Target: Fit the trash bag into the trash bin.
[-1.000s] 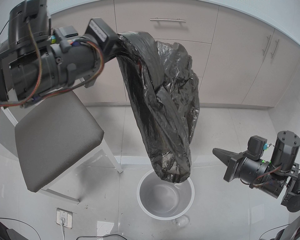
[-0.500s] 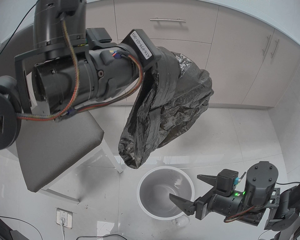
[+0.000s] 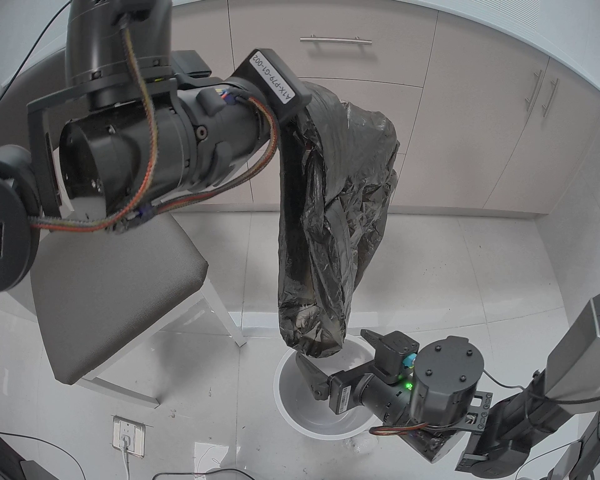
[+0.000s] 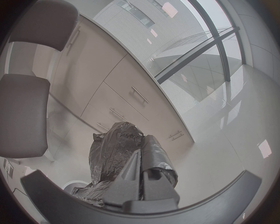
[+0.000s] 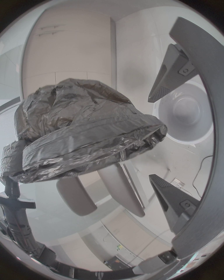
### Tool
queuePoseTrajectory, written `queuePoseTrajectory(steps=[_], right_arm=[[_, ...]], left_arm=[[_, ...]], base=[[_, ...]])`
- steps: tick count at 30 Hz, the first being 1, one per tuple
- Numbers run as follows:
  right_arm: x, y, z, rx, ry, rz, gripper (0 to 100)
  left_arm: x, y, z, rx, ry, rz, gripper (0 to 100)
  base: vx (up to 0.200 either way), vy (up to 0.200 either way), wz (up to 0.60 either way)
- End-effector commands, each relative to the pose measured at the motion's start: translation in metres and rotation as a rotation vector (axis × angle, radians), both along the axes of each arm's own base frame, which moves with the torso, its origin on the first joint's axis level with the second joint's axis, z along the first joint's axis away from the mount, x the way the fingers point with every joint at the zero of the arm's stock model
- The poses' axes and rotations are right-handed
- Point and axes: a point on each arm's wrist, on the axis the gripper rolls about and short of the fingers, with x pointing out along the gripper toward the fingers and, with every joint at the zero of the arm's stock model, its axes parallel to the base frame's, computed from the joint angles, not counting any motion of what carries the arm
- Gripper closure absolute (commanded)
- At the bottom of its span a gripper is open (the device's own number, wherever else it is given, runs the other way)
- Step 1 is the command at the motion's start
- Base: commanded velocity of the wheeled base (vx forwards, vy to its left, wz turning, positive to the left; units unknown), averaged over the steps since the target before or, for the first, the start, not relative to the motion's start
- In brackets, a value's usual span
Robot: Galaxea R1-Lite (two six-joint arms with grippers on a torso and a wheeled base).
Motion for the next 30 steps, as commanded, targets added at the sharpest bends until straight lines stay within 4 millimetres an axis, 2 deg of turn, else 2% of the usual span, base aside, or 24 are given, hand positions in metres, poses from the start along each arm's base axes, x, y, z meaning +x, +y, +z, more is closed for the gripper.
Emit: queuePoseTrajectory(steps=[1, 5, 11, 15, 20, 26, 28, 30], right_arm=[[0.012, 0.012, -0.033, -0.084, 0.014, -0.095, 0], [0.027, 0.019, -0.04, -0.129, -0.044, -0.265, 0], [0.032, 0.026, -0.041, -0.117, -0.079, -0.279, 0], [0.043, 0.04, -0.035, -0.081, -0.141, -0.282, 0], [0.046, 0.051, -0.034, -0.093, -0.176, -0.27, 0], [0.042, 0.049, -0.037, -0.103, -0.167, -0.262, 0], [0.045, 0.048, -0.037, -0.097, -0.171, -0.272, 0], [0.056, 0.043, -0.037, -0.082, -0.183, -0.299, 0]], left_arm=[[-0.004, 0.005, 0.006, -0.018, -0.014, 0.009, 100], [-0.005, 0.006, 0.007, -0.018, -0.014, 0.012, 100], [-0.008, 0.01, 0.008, -0.023, -0.016, 0.012, 100], [-0.014, 0.011, 0.009, -0.028, -0.017, -0.005, 100], [-0.016, 0.012, 0.011, -0.034, -0.02, -0.005, 100], [-0.017, 0.014, 0.013, -0.04, -0.025, -0.004, 100], [-0.017, 0.014, 0.013, -0.039, -0.024, -0.004, 100], [-0.018, 0.014, 0.013, -0.043, -0.022, -0.005, 100]], base=[[0.0, 0.0, 0.0], [0.0, 0.0, 0.0], [0.0, 0.0, 0.0], [0.0, 0.0, 0.0], [0.0, 0.0, 0.0], [0.0, 0.0, 0.0], [0.0, 0.0, 0.0], [0.0, 0.0, 0.0]])
